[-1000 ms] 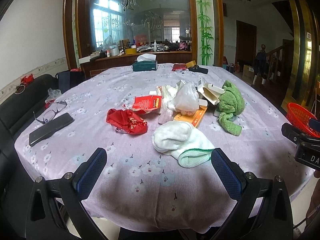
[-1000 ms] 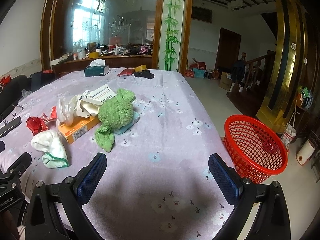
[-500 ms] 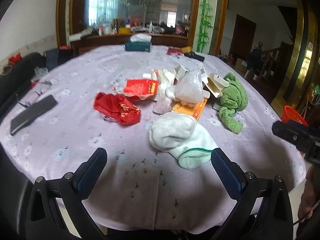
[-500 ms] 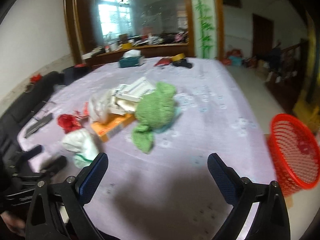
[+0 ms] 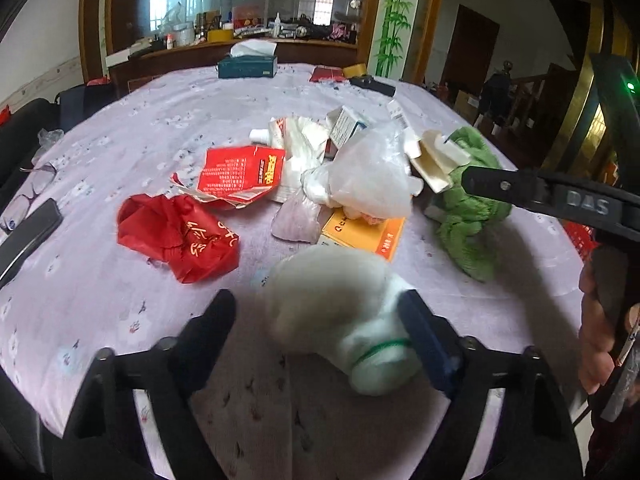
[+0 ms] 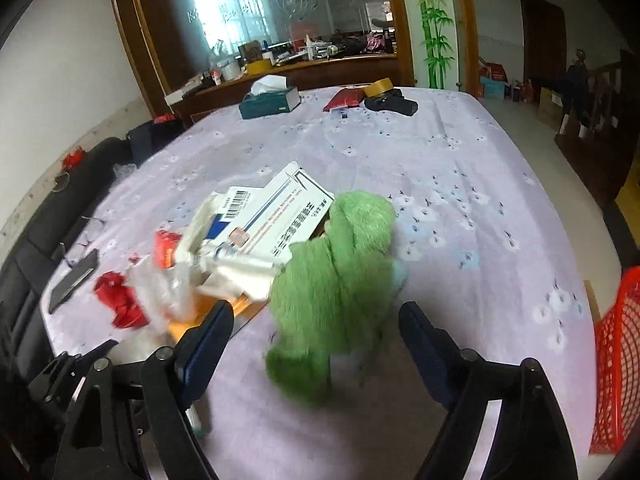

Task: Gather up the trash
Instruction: 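Grasp the white sock with the left tool while the right grasps the green towel, then carry sock and towel over the red basket and open both tools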

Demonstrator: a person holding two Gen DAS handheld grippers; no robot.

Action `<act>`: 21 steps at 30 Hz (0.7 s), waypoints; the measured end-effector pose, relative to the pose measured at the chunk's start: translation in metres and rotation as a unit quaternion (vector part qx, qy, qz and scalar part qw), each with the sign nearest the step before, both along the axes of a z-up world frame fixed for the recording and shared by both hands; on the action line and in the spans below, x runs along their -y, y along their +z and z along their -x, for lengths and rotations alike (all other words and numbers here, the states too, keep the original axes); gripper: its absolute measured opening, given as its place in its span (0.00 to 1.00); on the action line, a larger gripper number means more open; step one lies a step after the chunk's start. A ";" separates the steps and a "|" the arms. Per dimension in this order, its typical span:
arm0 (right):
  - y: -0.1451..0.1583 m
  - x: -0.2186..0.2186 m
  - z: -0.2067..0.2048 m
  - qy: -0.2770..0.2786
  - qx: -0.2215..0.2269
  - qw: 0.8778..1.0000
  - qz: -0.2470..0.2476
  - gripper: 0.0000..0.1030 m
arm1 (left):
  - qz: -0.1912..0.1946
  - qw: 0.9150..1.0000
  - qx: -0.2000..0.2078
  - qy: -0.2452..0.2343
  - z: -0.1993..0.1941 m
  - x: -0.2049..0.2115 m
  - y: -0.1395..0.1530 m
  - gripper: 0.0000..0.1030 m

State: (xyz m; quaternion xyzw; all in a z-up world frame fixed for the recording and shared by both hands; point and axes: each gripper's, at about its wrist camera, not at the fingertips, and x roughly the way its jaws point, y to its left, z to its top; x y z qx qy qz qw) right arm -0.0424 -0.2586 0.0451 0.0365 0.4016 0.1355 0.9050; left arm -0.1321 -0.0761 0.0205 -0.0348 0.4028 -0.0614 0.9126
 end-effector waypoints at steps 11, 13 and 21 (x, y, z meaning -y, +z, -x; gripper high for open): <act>-0.007 0.018 0.014 -0.020 -0.001 0.999 -0.032 0.49 | 0.036 0.999 0.007 -0.036 0.010 -0.002 0.005 0.26; -0.001 0.023 0.026 -0.024 0.011 0.999 -0.036 0.49 | 0.043 0.998 0.015 -0.048 0.017 0.000 0.012 0.26; 0.023 0.047 0.068 -0.038 0.054 0.996 -0.059 0.49 | 0.026 0.995 0.055 -0.081 0.029 0.021 0.040 0.26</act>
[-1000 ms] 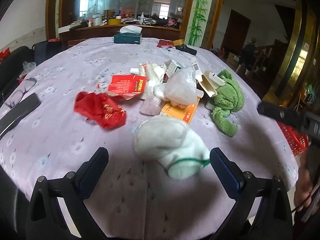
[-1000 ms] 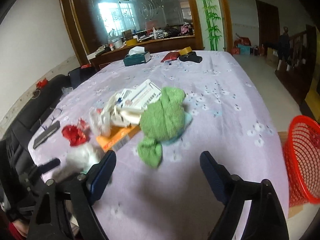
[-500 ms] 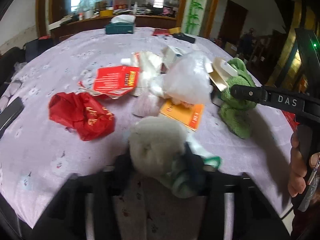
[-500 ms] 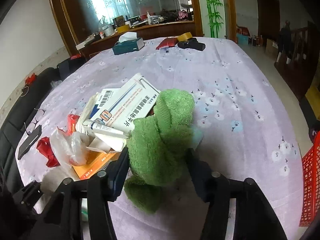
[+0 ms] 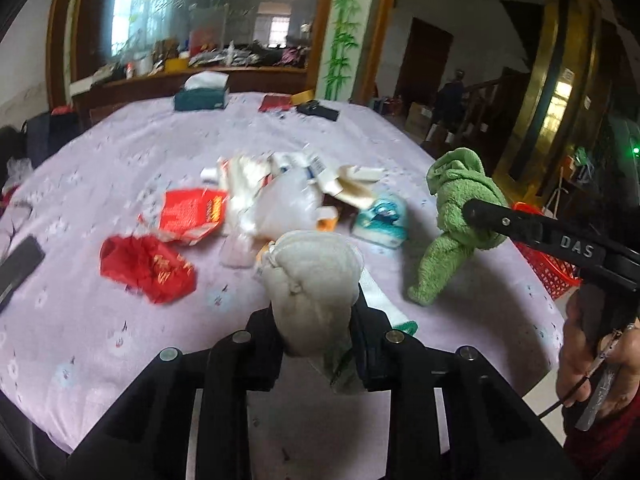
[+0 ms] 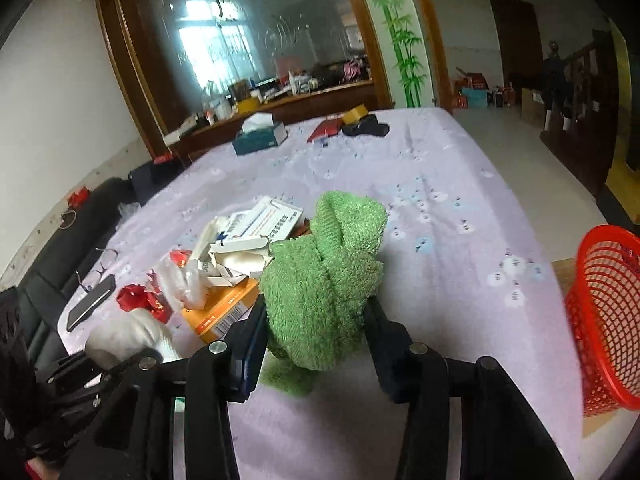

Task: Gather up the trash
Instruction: 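Carry sock and towel over the red basket and open both tools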

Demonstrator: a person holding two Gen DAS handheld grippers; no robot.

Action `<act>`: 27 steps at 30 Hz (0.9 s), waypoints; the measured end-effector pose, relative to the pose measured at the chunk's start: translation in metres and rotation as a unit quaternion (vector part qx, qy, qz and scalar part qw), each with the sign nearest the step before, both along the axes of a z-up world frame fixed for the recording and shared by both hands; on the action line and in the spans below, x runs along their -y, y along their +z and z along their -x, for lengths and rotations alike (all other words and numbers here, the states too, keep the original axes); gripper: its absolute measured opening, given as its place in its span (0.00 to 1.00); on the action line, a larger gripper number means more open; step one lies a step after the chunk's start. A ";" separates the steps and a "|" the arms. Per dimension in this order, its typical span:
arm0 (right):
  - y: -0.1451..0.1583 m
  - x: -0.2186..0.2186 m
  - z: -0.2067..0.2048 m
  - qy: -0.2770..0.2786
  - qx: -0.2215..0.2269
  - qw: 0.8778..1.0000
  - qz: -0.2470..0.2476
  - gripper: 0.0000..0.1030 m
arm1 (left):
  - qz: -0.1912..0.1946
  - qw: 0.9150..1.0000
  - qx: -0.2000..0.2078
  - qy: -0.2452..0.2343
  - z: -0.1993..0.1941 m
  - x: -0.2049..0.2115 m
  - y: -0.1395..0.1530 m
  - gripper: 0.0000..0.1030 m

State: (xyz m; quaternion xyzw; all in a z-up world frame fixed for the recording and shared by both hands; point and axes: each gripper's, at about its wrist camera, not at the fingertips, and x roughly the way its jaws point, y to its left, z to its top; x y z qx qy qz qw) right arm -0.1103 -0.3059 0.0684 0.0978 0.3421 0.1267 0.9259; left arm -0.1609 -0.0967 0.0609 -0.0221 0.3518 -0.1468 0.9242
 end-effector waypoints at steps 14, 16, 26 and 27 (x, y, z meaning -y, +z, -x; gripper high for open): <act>0.042 0.121 0.062 -0.125 0.045 0.991 -0.009 0.49 | -0.015 0.990 0.028 -0.139 -0.020 0.114 0.044 0.27; 0.047 0.141 0.068 -0.147 0.049 0.988 -0.005 0.49 | -0.008 0.987 0.026 -0.161 -0.024 0.136 0.048 0.27; 0.056 0.228 0.080 -0.253 0.058 0.966 -0.011 0.49 | 0.006 0.969 0.016 -0.246 -0.048 0.270 0.054 0.27; 0.056 0.235 0.080 -0.261 0.058 0.963 -0.010 0.49 | 0.005 0.968 0.014 -0.251 -0.050 0.281 0.053 0.27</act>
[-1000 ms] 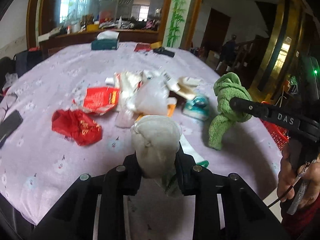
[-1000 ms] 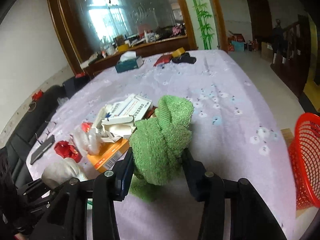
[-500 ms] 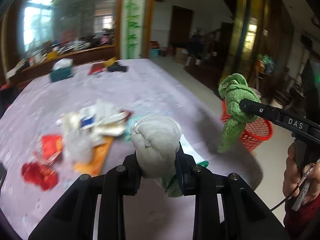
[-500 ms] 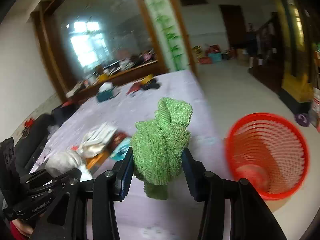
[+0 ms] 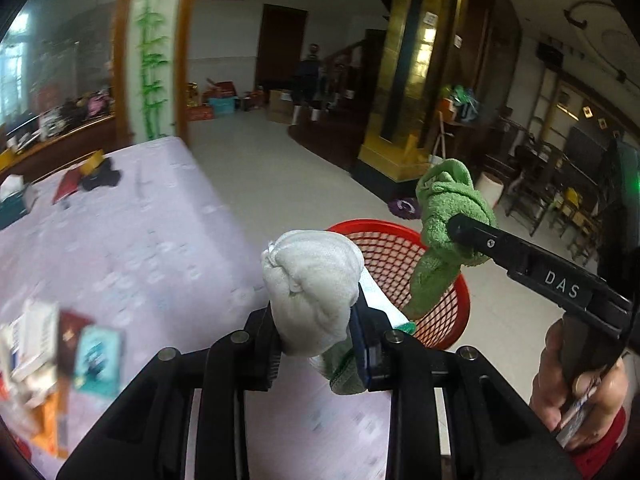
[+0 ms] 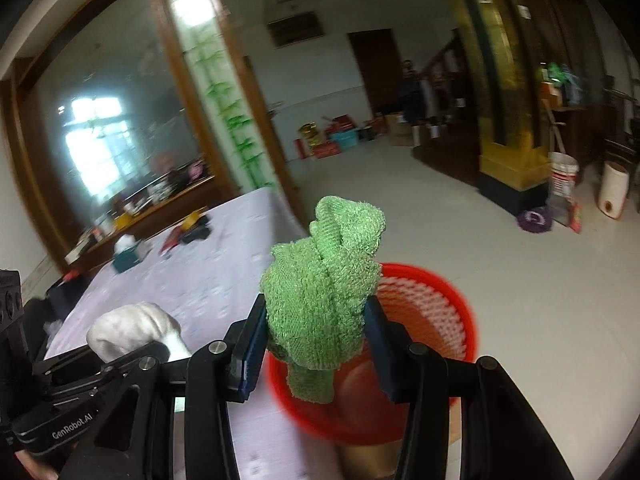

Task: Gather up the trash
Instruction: 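Carry sock and towel over the red basket and open both tools, then move both open tools back from the basket toward the table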

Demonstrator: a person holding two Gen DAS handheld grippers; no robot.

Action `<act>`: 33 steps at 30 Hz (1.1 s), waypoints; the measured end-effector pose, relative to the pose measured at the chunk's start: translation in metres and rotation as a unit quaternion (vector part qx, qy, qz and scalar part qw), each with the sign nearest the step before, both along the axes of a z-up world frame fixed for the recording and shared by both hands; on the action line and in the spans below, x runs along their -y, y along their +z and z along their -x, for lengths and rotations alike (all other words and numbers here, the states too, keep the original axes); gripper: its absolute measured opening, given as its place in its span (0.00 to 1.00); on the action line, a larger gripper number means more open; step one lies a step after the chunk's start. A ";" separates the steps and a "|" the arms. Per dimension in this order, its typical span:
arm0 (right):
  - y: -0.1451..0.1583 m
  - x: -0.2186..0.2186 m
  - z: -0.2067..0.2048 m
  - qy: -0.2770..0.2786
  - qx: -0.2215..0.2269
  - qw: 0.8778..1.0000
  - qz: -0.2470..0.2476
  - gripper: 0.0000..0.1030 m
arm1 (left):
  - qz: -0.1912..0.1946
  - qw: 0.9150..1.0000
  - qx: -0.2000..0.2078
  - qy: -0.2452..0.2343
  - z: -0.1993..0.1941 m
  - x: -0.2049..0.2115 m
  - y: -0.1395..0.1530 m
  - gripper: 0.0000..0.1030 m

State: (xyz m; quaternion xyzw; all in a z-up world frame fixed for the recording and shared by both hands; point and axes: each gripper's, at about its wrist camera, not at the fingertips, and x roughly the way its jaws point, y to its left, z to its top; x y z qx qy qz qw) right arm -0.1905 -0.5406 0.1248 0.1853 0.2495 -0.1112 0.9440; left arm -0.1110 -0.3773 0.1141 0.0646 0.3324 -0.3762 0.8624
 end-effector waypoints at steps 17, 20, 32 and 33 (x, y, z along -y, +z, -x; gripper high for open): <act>-0.004 0.032 0.010 -0.036 0.017 0.999 0.000 0.73 | -0.010 1.000 0.015 0.020 -0.004 0.012 -0.015 0.72; 0.000 0.012 0.013 -0.009 0.026 1.000 0.002 0.73 | -0.013 0.998 0.040 0.051 0.009 -0.025 -0.008 0.74; -0.020 -0.133 -0.035 0.196 -0.016 0.981 0.002 0.74 | -0.006 0.985 0.045 0.164 0.042 -0.185 0.000 0.75; -0.022 -0.145 -0.038 0.213 -0.019 0.977 -0.002 0.74 | -0.007 0.982 0.045 0.181 0.044 -0.202 -0.002 0.75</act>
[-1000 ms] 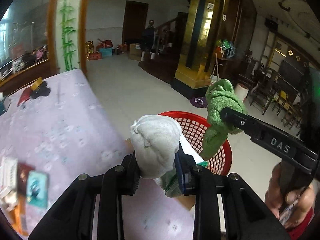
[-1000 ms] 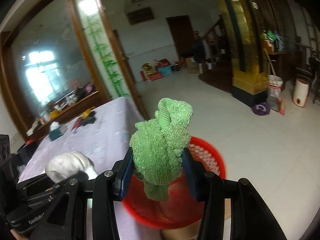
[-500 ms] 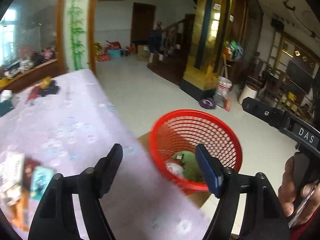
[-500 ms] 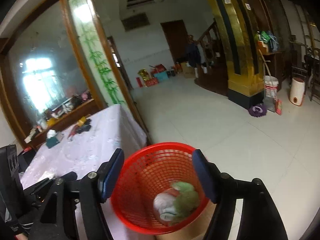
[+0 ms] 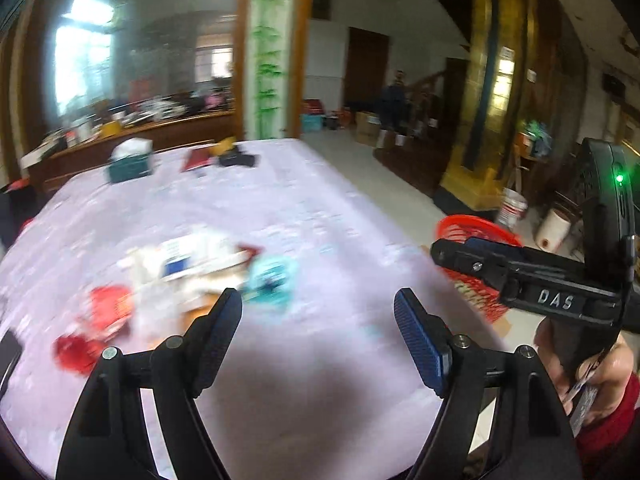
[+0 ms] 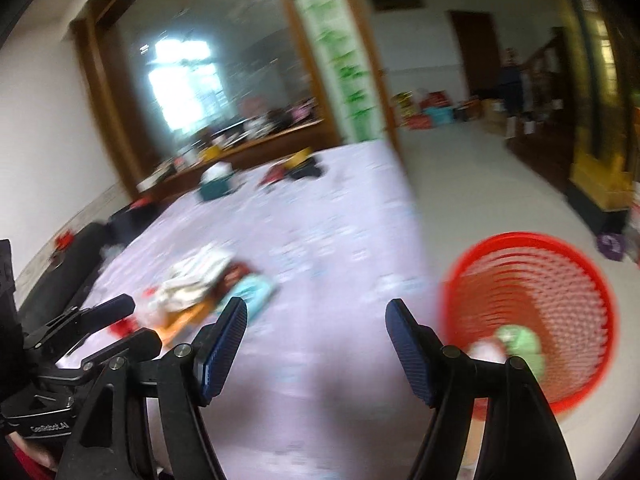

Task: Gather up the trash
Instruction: 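Move both open tools back from the basket toward the table, then grasp the red bag with the left tool while the right grasps the white plastic bag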

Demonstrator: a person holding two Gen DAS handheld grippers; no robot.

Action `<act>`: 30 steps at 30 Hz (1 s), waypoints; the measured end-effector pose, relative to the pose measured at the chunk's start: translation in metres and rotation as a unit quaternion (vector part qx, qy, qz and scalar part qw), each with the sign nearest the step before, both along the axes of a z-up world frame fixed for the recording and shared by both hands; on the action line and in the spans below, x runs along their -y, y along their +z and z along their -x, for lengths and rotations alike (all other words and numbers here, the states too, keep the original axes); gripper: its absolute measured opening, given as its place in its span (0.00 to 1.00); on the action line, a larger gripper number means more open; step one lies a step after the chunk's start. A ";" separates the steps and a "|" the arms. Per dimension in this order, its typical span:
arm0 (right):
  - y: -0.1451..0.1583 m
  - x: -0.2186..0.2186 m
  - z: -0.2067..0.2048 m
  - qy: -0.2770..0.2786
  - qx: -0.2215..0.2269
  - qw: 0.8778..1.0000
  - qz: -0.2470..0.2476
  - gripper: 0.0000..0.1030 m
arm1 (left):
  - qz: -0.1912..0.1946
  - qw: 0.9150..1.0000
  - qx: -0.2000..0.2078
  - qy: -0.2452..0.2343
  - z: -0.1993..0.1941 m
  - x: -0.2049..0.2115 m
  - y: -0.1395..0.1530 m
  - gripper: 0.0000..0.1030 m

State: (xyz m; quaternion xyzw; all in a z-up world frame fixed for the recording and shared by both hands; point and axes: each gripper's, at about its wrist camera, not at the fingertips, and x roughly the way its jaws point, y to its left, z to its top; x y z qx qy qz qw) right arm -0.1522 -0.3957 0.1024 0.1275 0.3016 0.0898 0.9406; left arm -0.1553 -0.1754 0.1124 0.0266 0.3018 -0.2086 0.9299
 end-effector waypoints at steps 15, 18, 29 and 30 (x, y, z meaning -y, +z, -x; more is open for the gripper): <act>-0.020 -0.132 -0.033 0.138 -0.022 0.990 0.026 0.74 | 0.015 0.971 -0.060 0.232 -0.031 -0.201 -0.056 0.76; -0.024 -0.147 -0.039 0.159 -0.032 0.986 0.025 0.74 | 0.018 0.969 -0.078 0.235 -0.050 -0.211 -0.069 0.76; -0.024 -0.178 -0.057 0.183 -0.027 0.982 0.041 0.74 | 0.030 0.972 -0.117 0.203 -0.082 -0.199 -0.095 0.43; -0.024 -0.181 -0.059 0.185 -0.028 0.981 0.044 0.74 | 0.032 0.972 -0.117 0.201 -0.082 -0.198 -0.095 0.39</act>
